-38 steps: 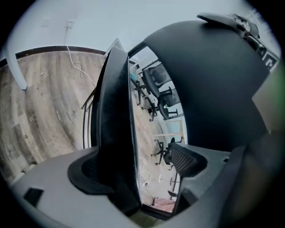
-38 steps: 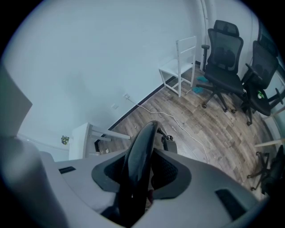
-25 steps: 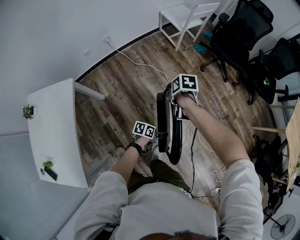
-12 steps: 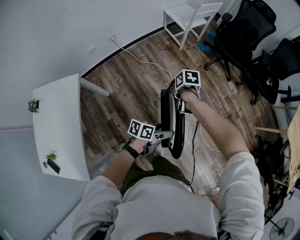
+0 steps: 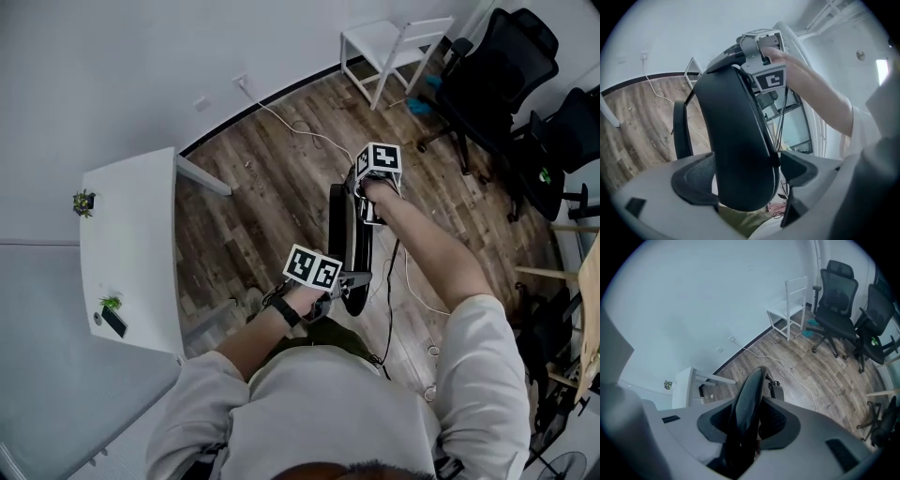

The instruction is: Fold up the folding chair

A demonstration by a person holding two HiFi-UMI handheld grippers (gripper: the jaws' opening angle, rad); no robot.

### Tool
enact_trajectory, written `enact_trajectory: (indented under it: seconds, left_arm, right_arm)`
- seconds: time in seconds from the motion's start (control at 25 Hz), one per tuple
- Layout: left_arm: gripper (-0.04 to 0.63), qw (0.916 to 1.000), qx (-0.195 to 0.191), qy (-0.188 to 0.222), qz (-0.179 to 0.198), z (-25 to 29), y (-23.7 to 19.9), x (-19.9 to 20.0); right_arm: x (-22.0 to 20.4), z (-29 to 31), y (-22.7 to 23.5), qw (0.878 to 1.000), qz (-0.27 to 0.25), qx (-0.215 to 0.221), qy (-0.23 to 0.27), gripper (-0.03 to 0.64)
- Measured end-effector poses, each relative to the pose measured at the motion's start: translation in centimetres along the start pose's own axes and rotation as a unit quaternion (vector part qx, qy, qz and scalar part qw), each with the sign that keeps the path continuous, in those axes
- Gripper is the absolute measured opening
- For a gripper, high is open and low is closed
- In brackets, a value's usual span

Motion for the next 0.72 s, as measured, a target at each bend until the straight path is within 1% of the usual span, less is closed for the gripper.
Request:
enact_trajectory:
  seconds: [0.12,0.32,0.52,0.6,0.72]
  left_arm:
    - [0.428,0.9997,0.022,-0.004,0.012,0.7,1.4,-0.2]
    - [0.428,0.9966,0.077,-0.013,0.026,2.5,2.6,-0.3]
    - [0.428,0.9880,0.154,-0.012,0.003,4.7,2.2,-0.6]
    - [0.420,0.9845,0.175,-0.010,0.010,5.3,2.3,-0.6]
    - [0.413,0.9814,0.190,-0.011,0.029,5.7,2.8,-0.2]
  right_arm:
    - [0.0,0.0,-0.1,1.000,-0.001,0.000,0.000,0.144]
    - [0.0,0.1,-0.2,1.000,-0.004,-0.001,-0.003,0.146]
    - [0.0,0.1,-0.4,1.000,-0.009,-0.003,-0.005,0.146]
    - [0.1,0.2,-0.4,1.000,-0.009,-0.005,-0.005,0.144]
    - [0.2,0.0,0.0,1.000,-0.009,-0.014,-0.002,0.135]
Point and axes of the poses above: the fingertips, and each gripper's own axes: z forward along the fingers, y to its right, x out of its top, the point moved 6 cm from there along -z, backward along the fingers, and after that the axes turned 11 degrees about x, right-handed, at the moved point
